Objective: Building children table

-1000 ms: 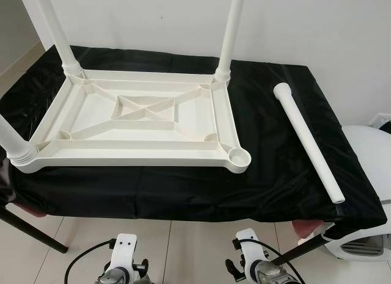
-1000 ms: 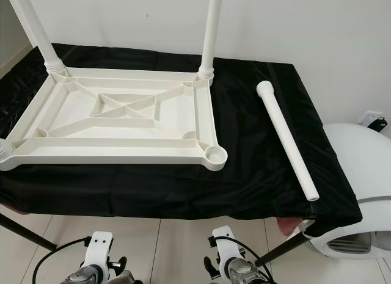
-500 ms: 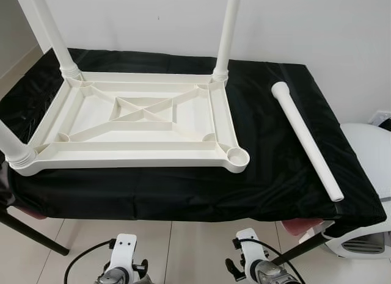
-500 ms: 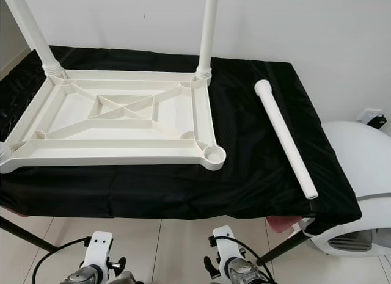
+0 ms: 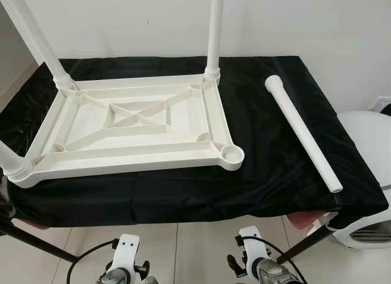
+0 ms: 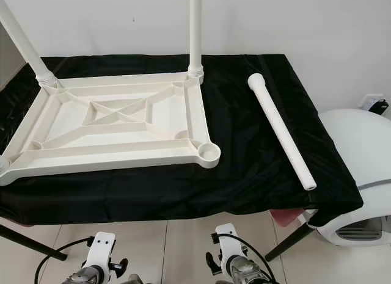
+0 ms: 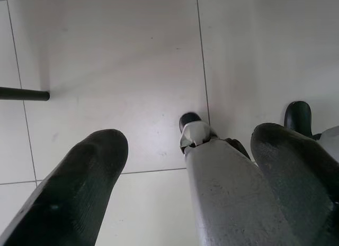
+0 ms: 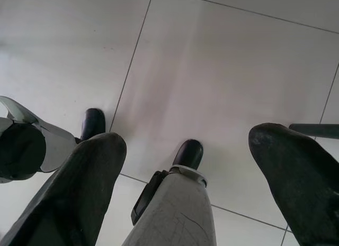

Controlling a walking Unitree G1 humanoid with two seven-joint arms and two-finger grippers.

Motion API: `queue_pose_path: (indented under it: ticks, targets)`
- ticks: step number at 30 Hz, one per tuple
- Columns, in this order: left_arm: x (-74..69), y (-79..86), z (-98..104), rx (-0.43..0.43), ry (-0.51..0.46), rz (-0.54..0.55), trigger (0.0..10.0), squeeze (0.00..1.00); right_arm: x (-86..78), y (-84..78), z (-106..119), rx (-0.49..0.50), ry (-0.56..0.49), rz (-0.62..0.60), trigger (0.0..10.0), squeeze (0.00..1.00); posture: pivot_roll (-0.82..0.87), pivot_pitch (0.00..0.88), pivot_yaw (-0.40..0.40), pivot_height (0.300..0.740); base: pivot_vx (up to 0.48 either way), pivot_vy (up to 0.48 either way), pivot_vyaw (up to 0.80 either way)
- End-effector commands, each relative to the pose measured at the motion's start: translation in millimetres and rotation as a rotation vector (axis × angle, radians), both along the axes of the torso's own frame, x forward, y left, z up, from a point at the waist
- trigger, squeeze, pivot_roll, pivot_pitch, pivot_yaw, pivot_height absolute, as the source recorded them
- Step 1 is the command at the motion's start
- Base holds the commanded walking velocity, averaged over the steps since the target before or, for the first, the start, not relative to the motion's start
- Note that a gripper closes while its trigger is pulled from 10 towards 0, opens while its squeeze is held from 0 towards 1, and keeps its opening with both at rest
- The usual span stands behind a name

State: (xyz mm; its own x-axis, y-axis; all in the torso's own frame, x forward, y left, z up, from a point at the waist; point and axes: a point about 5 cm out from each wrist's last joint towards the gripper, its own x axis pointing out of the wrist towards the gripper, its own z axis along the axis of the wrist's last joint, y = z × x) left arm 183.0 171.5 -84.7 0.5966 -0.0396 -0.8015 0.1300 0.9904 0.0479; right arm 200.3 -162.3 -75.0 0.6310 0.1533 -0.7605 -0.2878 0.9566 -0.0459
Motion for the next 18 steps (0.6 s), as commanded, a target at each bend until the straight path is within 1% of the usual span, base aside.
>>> queue_pose_path:
  ticks: [1, 4, 5, 7, 10, 12, 18]
  targets:
    - [-5.5, -0.3, -2.4, -0.047, 0.034, -0.047, 10.0, 0.0, -1.7, 0.1, -0.9, 0.004, 0.003, -0.009, 10.0, 0.0, -0.13, 0.0, 0.079, 0.74, 0.0, 0.0, 0.0]
    - [-4.9, -0.6, -2.2, -0.047, 0.03, -0.041, 10.0, 0.0, -1.6, 0.0, -0.8, 0.004, 0.002, -0.007, 10.0, 0.0, -0.12, 0.0, 0.072, 0.74, 0.0, 0.0, 0.0]
    - [1.2, -3.7, 0.8, -0.057, 0.004, -0.046, 10.0, 0.0, -1.6, 0.1, -0.8, 0.003, 0.003, -0.004, 10.0, 0.0, -0.12, 0.0, 0.068, 0.74, 0.0, 0.0, 0.0]
    - [8.1, -6.7, 4.5, -0.07, -0.027, -0.06, 10.0, 0.0, -1.4, 0.2, -0.7, 0.002, 0.003, 0.001, 10.0, 0.0, -0.11, 0.0, 0.066, 0.74, 0.0, 0.0, 0.0]
    - [8.3, -6.9, 4.7, -0.071, -0.03, -0.065, 10.0, 0.0, -1.1, 0.3, -0.5, 0.003, 0.002, 0.002, 10.0, 0.0, -0.11, 0.0, 0.065, 0.74, 0.0, 0.0, 0.0]
    - [3.2, -4.5, 2.3, -0.061, -0.018, -0.059, 10.0, 0.0, -0.1, 0.9, 0.0, 0.003, -0.001, 0.007, 10.0, 0.0, -0.1, 0.0, 0.059, 0.74, 0.0, 0.0, 0.0]
    - [-1.7, -3.8, -0.3, -0.053, 0.001, -0.051, 10.0, 0.0, 1.6, 1.1, 0.9, 0.002, -0.005, 0.014, 10.0, 0.0, -0.1, 0.0, 0.056, 0.74, 0.0, 0.0, 0.0]
